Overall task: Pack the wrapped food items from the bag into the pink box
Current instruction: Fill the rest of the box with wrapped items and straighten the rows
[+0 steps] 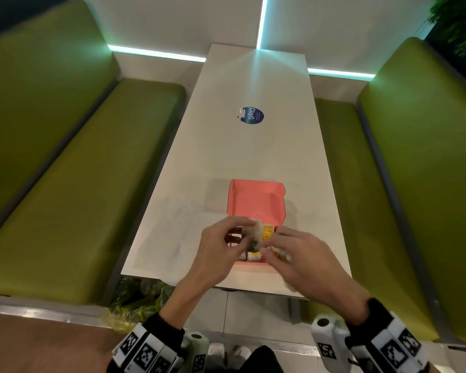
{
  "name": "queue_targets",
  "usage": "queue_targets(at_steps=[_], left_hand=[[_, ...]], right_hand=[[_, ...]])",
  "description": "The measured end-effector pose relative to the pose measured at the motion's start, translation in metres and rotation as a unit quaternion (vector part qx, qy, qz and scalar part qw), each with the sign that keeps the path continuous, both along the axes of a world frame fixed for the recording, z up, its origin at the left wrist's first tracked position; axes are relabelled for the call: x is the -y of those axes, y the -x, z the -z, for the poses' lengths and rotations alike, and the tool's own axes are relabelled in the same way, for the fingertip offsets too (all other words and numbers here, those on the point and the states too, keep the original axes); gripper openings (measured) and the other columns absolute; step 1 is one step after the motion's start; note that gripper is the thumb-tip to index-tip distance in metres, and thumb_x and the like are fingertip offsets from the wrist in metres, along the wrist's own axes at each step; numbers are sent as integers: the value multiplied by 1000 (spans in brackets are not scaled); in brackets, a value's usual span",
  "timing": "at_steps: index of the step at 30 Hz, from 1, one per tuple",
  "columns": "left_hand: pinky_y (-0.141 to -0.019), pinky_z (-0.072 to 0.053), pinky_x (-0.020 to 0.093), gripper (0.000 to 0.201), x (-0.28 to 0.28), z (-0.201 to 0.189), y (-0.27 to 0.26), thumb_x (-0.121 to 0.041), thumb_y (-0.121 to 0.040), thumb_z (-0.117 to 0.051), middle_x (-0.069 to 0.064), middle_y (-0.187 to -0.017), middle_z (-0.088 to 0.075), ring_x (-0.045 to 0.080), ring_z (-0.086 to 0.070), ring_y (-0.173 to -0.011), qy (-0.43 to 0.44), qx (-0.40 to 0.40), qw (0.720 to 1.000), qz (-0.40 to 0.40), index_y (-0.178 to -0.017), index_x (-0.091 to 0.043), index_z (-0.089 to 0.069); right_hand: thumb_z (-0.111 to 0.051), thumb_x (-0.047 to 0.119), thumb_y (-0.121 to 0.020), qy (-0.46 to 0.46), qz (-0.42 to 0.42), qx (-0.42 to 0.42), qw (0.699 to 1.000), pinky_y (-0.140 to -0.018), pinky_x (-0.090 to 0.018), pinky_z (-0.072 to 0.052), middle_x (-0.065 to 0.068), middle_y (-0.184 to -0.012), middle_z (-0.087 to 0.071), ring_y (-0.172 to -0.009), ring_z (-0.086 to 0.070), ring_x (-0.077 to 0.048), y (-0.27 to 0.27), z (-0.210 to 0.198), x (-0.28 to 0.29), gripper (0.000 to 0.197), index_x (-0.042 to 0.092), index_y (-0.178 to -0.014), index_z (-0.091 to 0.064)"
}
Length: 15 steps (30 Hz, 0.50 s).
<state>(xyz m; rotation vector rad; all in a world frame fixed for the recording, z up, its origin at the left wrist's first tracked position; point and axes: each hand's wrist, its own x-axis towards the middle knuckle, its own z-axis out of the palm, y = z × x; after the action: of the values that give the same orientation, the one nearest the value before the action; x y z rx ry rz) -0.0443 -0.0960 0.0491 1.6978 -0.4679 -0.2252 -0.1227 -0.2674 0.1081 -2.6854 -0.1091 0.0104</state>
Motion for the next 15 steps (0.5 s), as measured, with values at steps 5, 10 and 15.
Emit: queue_targets(at_steps=[5,10,15], left_hand=[[-80,-59,34,29,-1,-2,-2,2,-85,-71,-4,-110,-71,17,-70,-96,22,13,999,26,-109,-13,-74],[-81,-57,31,30,1,-4,2,-1,-84,-72,-7,-110,-72,19,-69,-100,31,14,997,62,-107,-21,-75],[-81,-55,22,28,0,1,-1,0,-86,-71,-1,-111,-71,12,-67,-101,1,52,995,80,-109,-16,-75]], right_hand=[[-66,21,-93,-265,121,52,955,-84,-14,-44,16,-92,-72,-92,-64,-1,-27,-6,22,8,25,-90,-73],[-59,16,-98,-395,105,-55,911,-78,-14,-48,-1,-88,-73,-85,-67,-9,-49,8,34,17,16,-100,-76],[-60,15,-97,-424,36,-126,896,-86,-24,-52,-3,-99,-76,-96,-70,-16,-45,14,33,17,8,-102,-75]])
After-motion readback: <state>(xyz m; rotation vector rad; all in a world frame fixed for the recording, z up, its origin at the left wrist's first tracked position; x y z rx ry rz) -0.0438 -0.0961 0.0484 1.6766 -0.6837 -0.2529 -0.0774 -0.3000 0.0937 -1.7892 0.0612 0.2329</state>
